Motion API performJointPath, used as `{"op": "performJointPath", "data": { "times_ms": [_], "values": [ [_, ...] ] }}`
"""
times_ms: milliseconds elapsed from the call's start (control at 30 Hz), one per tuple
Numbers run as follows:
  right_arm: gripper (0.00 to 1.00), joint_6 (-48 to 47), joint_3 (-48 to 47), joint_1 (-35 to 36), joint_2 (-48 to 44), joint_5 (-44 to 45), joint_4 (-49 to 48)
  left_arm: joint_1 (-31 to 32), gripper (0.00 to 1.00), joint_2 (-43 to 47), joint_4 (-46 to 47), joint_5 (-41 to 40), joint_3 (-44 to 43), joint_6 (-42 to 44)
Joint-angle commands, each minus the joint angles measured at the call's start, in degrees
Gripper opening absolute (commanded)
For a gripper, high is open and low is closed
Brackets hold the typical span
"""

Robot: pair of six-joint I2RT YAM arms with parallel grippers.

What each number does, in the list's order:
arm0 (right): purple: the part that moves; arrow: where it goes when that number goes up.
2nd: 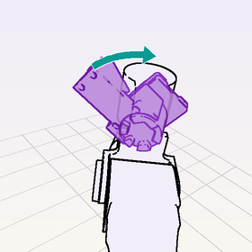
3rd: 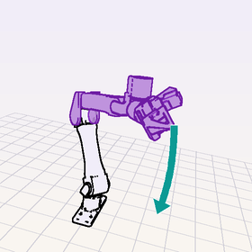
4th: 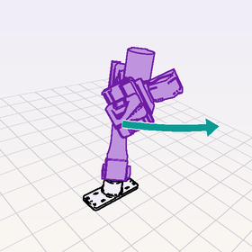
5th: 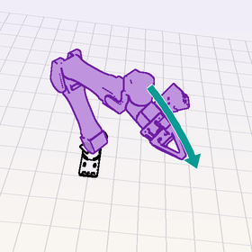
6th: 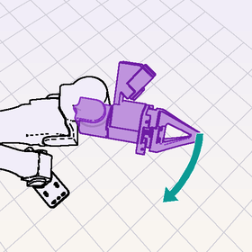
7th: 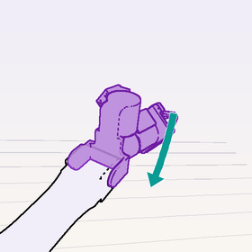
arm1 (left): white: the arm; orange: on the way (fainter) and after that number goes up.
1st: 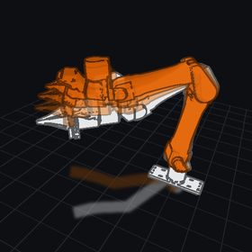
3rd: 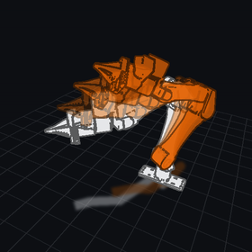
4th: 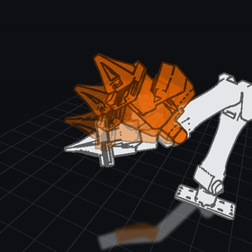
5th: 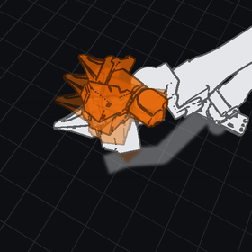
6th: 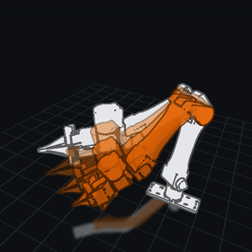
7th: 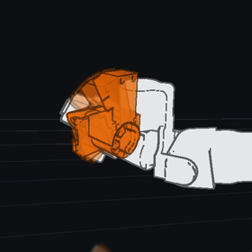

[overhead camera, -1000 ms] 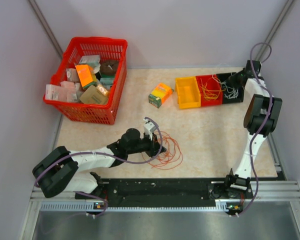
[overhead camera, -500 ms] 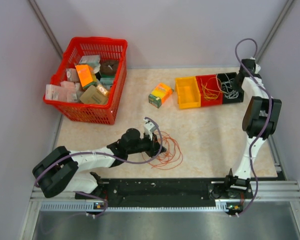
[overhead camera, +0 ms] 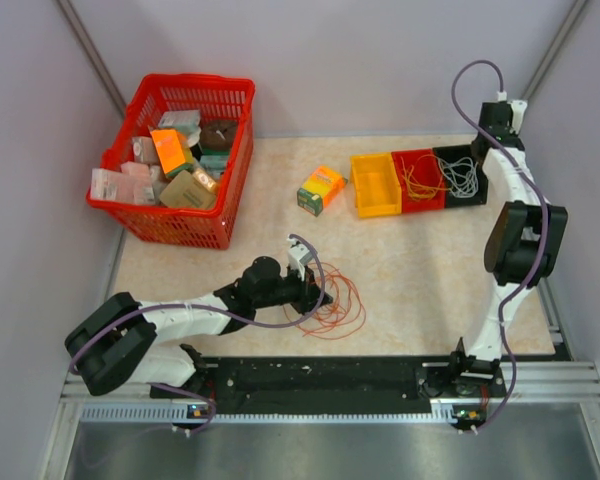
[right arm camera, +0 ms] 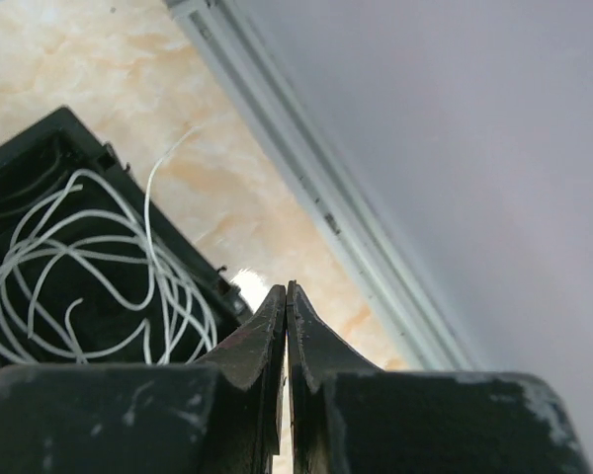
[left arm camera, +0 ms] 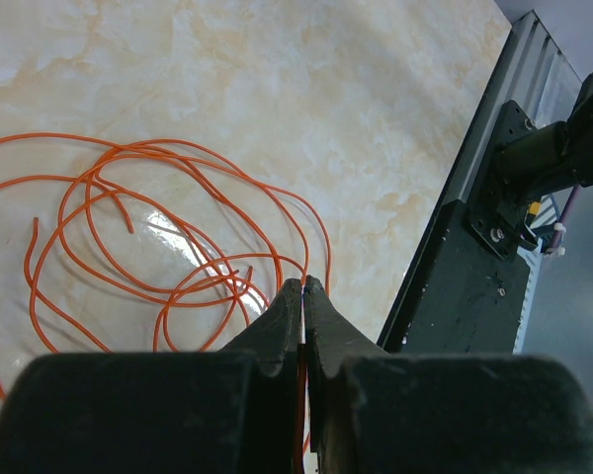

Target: Untangle the cables

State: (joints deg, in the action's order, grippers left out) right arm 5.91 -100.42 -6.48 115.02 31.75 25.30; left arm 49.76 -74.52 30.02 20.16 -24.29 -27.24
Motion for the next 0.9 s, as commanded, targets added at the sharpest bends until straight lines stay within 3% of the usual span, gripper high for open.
{"op": "performJointPath", "data": {
  "times_ms": [0, 100, 233, 267, 300, 333, 400, 467, 600, 867],
  "values": [
    [0.0, -7.6, -6.5, 1.4, 2.0, 3.2, -4.4, 0.2, 0.0, 0.2, 3.2, 1.1, -0.6, 0.8],
    [0.0, -10.3, -10.0, 3.2, 4.6, -1.0, -5.9, 0.2, 0.0, -0.2, 3.0, 1.0, -0.8, 0.7],
    [0.01, 2.5, -13.6, 1.5, 3.9, -8.0, 3.5, 0.2, 0.0, 0.1, 3.0, 0.7, -0.7, 0.6],
    [0.08, 6.0, -10.7, -0.1, 1.7, -13.5, 3.4, 0.2, 0.0, 0.3, 3.0, 0.7, -0.6, 0.6],
    [0.24, 9.5, -8.2, -1.7, 0.4, -18.3, 3.4, 0.2, 0.0, 0.3, 3.0, 0.8, -0.5, 0.6],
    [0.33, 12.3, -6.4, -3.8, -0.5, -24.7, 3.4, 0.2, 0.0, 0.3, 3.1, 0.8, -0.5, 0.6],
    [0.37, 16.8, -4.4, -7.3, 0.5, -36.7, 3.4, 0.2, 0.0, 0.5, 3.3, 1.1, -0.3, 0.7],
    [0.4, 18.1, -3.8, -9.6, 3.0, -42.1, 3.4, 0.2, 0.0, 0.4, 3.6, 1.3, -0.2, 0.7],
    [0.47, 16.3, -3.1, -9.8, 3.9, -45.4, 2.3, 0.2, 0.0, 1.0, 4.0, 1.2, 0.2, 0.7],
    [0.46, 13.2, -2.9, -9.3, 4.3, -40.6, 1.9, 0.2, 0.0, 0.4, 3.4, 1.9, -0.5, 0.8]
  ]
}}
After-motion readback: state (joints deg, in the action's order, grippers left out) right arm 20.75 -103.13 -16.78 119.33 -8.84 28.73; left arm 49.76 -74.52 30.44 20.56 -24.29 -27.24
